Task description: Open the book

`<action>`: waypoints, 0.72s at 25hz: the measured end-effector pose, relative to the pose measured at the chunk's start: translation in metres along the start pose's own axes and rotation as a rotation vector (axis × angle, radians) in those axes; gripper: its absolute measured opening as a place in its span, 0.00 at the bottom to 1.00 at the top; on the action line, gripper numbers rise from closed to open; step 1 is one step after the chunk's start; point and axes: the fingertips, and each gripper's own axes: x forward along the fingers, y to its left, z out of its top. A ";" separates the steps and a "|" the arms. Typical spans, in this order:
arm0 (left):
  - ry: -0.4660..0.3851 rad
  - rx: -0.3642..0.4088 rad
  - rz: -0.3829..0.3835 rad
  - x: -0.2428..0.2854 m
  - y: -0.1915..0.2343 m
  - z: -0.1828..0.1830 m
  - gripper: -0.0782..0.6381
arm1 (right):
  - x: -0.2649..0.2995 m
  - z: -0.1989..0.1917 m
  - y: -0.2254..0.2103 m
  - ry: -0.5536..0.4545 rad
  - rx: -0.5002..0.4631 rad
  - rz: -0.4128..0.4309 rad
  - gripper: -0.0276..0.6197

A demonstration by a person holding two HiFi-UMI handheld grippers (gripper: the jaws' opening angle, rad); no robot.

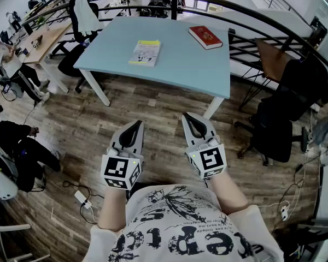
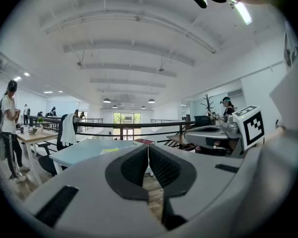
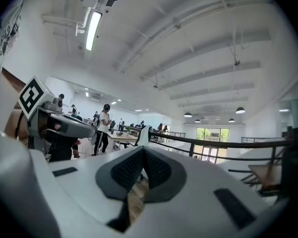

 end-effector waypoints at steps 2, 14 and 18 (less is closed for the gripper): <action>0.002 -0.001 0.002 0.001 -0.002 0.000 0.14 | -0.001 -0.001 -0.002 0.007 0.004 0.001 0.05; 0.022 -0.017 0.001 0.012 0.001 -0.005 0.14 | 0.007 -0.011 -0.007 0.026 0.044 0.007 0.05; 0.034 -0.030 0.006 0.016 0.009 -0.008 0.14 | 0.018 -0.019 -0.004 0.046 0.080 0.024 0.05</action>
